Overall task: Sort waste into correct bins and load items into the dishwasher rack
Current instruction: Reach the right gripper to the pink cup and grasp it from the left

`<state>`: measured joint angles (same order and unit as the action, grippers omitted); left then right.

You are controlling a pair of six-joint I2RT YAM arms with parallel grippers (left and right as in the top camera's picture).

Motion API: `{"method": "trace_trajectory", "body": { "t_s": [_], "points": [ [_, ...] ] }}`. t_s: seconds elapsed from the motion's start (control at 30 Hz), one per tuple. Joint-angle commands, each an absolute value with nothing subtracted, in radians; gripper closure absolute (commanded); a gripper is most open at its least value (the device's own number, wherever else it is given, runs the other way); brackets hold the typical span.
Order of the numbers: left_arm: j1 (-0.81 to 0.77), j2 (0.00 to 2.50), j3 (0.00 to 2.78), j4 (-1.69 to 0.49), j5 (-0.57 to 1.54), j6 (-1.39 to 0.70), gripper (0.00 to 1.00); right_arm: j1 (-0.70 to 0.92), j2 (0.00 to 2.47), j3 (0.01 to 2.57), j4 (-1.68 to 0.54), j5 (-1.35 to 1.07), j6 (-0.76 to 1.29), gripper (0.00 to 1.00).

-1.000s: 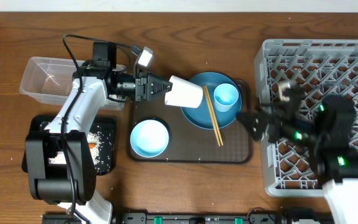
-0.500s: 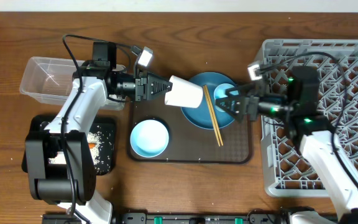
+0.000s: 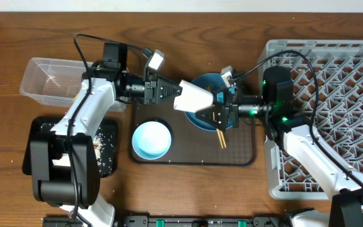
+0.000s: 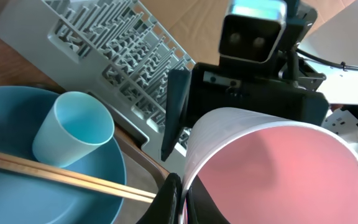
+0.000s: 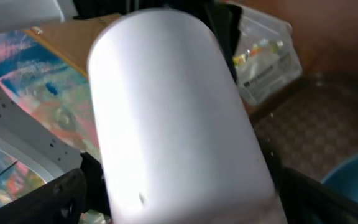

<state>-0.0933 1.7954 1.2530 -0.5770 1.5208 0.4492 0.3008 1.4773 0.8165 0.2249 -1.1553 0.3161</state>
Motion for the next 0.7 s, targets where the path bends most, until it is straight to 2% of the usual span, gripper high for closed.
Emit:
{"method": "trace_trajectory", "body": {
  "t_s": [0.0, 0.3, 0.67],
  "points": [
    [-0.097, 1.796, 1.251, -0.573, 1.555, 0.455, 0.94, 0.314, 1.479, 0.834, 0.244, -1.175, 0.291, 0.1],
    [-0.097, 1.796, 1.251, -0.569, 1.529, 0.456, 0.94, 0.314, 1.479, 0.834, 0.258, -1.176, 0.291, 0.54],
    [-0.105, 1.796, 1.251, -0.574, 1.42, 0.455, 0.93, 0.298, 1.478, 0.834, 0.395, -1.179, 0.327, 0.56]
  ]
}}
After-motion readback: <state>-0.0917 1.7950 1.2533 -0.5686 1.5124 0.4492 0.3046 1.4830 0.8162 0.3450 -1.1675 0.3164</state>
